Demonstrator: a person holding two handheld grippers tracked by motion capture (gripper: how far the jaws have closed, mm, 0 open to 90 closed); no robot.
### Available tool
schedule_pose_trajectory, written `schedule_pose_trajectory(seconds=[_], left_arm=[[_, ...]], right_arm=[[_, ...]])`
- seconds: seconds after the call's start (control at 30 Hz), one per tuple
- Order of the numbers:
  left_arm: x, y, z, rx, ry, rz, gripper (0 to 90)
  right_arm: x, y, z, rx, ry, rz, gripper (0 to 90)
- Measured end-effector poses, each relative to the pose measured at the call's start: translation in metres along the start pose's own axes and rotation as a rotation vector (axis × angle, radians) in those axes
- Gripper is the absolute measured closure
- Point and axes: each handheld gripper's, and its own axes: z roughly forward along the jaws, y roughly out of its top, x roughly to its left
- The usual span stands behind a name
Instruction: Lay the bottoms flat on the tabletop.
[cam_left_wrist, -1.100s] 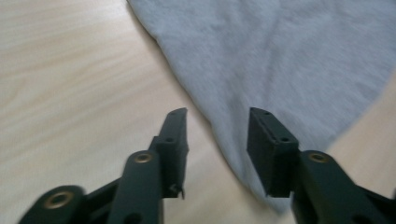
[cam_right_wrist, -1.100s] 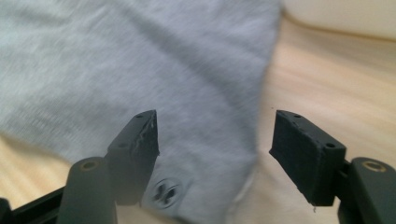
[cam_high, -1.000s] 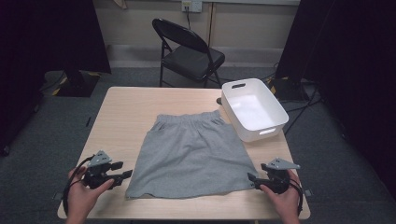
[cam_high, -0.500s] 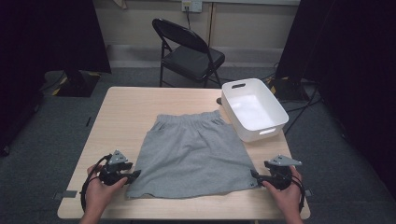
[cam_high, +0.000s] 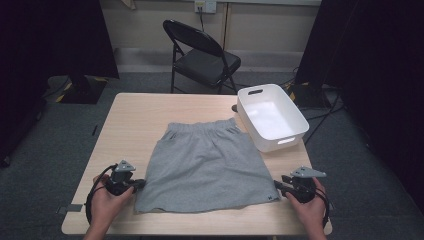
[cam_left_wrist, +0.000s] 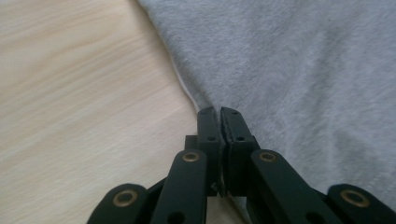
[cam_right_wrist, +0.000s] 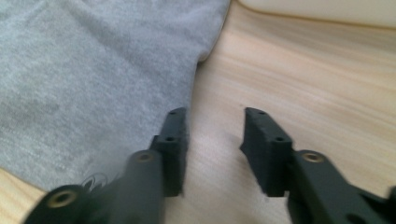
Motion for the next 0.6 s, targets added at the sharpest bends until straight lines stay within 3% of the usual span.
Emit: schedule_pose_trajectory(seconds=[0.1,0.27,0.6], left_arm=[[0.004,-0.002,-0.002,-0.004,0.005,0.009,87.6],[0.009,-0.004,-0.004,-0.01,0.003,0.0,87.6],[0.018,-0.012,-0.012,-0.012,-0.004,-0.013,87.5]], right_arm=[[0.002,-0.003,0.001,0.01,0.02,-0.012,67.6],[0.008,-0.004,-0.001,0.029,0.079,-0.035,85.5],[0.021,-0.014,-0.016,0.067,0.133,-0.036,89.7]])
